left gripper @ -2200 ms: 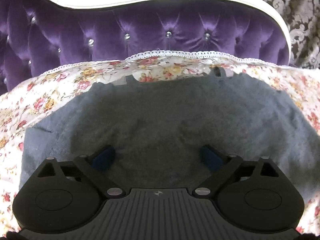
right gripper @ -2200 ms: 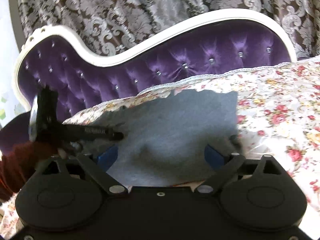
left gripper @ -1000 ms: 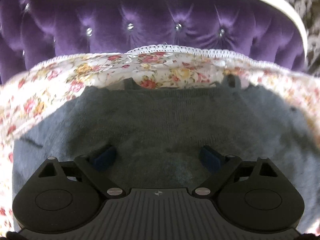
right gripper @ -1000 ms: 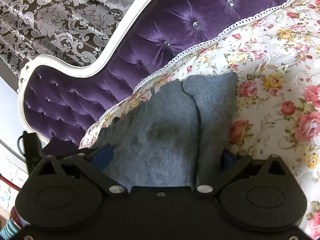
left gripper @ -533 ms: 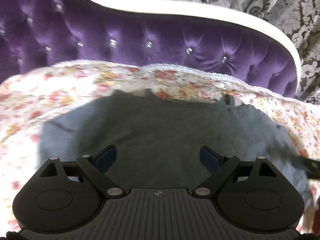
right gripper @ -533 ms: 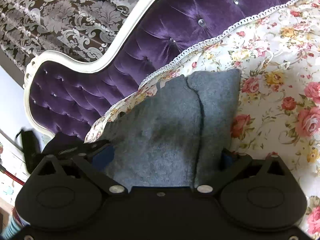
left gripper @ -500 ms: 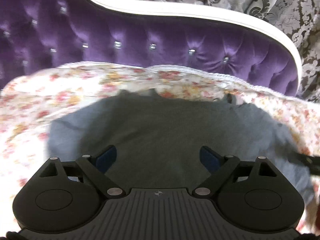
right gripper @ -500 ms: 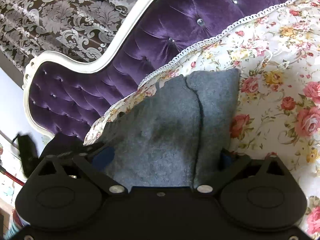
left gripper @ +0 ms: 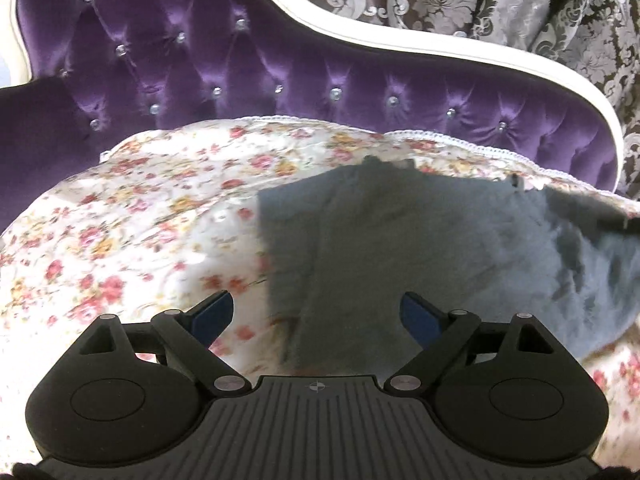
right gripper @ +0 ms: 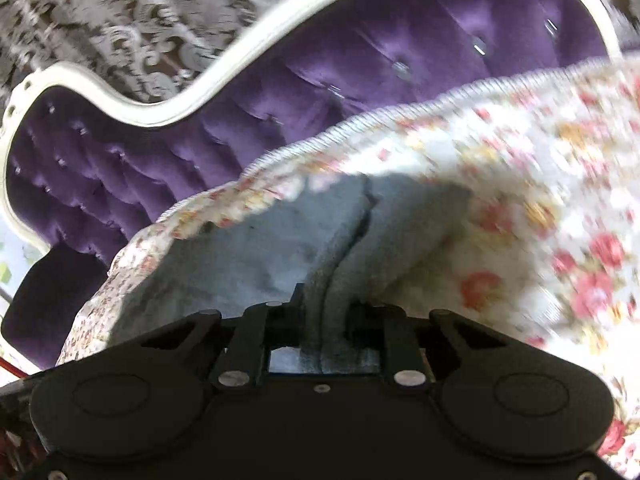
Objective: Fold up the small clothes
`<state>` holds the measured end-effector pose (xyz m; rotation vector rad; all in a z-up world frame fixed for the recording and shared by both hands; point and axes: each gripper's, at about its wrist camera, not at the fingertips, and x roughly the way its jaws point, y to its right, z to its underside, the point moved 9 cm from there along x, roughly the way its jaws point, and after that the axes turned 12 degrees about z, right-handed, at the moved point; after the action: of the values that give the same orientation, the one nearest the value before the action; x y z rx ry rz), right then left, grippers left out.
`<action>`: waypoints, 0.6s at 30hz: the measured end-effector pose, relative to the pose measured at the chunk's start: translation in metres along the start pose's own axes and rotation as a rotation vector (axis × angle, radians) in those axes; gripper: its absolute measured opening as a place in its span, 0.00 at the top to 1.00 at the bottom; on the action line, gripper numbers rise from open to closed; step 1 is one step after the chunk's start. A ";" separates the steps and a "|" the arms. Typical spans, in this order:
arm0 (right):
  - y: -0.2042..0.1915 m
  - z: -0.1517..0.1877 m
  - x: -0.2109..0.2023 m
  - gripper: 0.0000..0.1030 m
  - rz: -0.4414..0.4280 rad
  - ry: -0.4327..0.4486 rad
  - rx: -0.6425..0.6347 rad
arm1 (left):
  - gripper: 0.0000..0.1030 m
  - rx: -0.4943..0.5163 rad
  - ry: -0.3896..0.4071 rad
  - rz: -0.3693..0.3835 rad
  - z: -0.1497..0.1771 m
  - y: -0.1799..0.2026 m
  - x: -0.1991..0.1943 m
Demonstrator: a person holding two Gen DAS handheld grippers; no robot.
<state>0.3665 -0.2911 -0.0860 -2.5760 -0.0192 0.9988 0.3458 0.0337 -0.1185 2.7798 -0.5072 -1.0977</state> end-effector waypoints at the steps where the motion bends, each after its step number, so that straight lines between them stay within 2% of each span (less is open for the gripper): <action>1: -0.013 -0.004 -0.003 0.74 -0.009 0.006 -0.017 | 0.12 -0.005 0.001 0.004 0.003 -0.003 -0.002; 5: -0.070 -0.014 -0.005 0.74 -0.054 0.009 -0.088 | 0.12 -0.035 0.000 0.027 0.013 -0.016 -0.011; 8: -0.119 -0.007 0.005 0.75 -0.081 -0.005 -0.150 | 0.12 -0.059 0.002 0.043 0.020 -0.026 -0.017; 15: -0.211 0.038 0.050 0.75 -0.139 -0.084 -0.272 | 0.12 -0.098 0.004 0.040 0.033 -0.050 -0.031; 18: -0.238 0.060 0.065 0.75 -0.131 -0.109 -0.336 | 0.12 -0.113 0.001 0.037 0.038 -0.058 -0.033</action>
<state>0.4047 -0.0400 -0.0852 -2.7671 -0.4129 1.1698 0.3122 0.1001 -0.1379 2.6635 -0.4785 -1.0818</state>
